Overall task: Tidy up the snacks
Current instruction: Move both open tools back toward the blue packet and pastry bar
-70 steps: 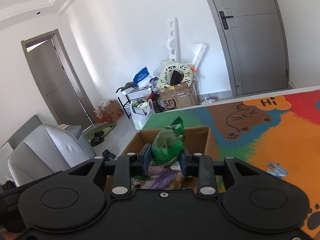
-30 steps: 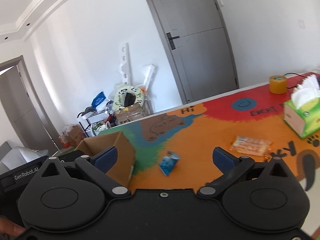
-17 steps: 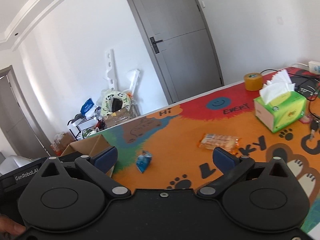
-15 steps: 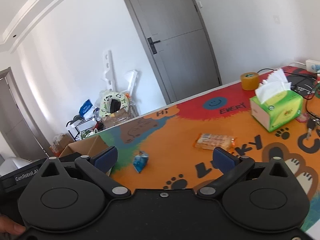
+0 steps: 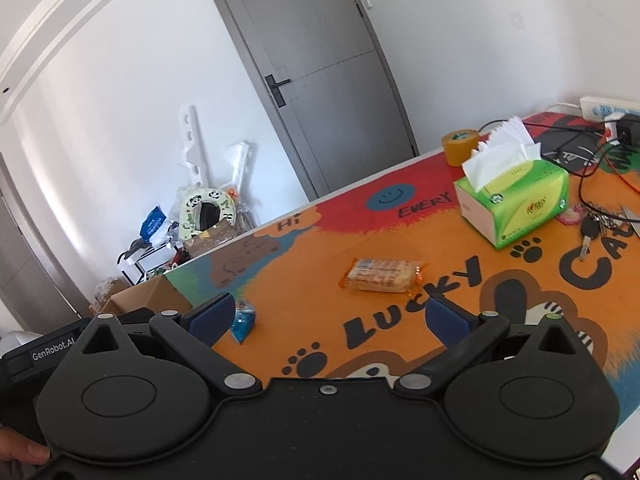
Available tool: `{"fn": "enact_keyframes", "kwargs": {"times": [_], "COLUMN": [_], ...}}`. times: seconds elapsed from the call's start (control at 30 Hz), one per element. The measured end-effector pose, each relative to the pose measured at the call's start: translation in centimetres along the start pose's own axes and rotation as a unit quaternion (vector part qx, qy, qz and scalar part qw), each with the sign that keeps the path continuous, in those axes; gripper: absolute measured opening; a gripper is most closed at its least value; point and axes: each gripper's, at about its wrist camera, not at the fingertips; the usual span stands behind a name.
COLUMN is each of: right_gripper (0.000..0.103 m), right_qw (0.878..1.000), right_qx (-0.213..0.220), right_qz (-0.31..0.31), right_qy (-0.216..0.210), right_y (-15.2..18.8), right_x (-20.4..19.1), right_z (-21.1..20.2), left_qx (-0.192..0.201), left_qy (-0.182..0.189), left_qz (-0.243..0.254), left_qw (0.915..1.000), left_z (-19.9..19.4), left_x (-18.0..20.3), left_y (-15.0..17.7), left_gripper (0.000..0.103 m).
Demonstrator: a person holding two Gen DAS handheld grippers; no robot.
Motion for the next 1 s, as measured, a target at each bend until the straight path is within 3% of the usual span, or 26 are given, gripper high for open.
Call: {"fn": "enact_keyframes", "kwargs": {"times": [0.3, 0.6, 1.0], "right_gripper": [0.102, 0.092, 0.083], "right_qw": [1.0, 0.999, 0.999], "right_qx": [-0.01, -0.023, -0.035], "right_qz": [0.022, 0.022, -0.002], "right_qy": [0.007, 0.012, -0.003], "right_y": [-0.2, -0.8, -2.5], "right_x": [1.9, 3.2, 3.9], "right_z": [2.3, 5.7, 10.9], "left_qx": [-0.006, -0.023, -0.055], "left_qy": [-0.011, -0.015, -0.055], "left_qz": [-0.007, 0.006, 0.003], "left_qw": [0.9999, 0.9996, 0.997], "left_z": [2.5, 6.3, 12.1], "left_x": [0.1, 0.5, 0.1], "left_y": [-0.6, -0.8, -0.8], "left_gripper": [0.102, 0.1, 0.084]}}
Point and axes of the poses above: each gripper's, at about its wrist camera, not at the fingertips, and z roughly the way its jaws point, x to its right, y to its underside, and after that the axes turned 1 degree about z, right-handed
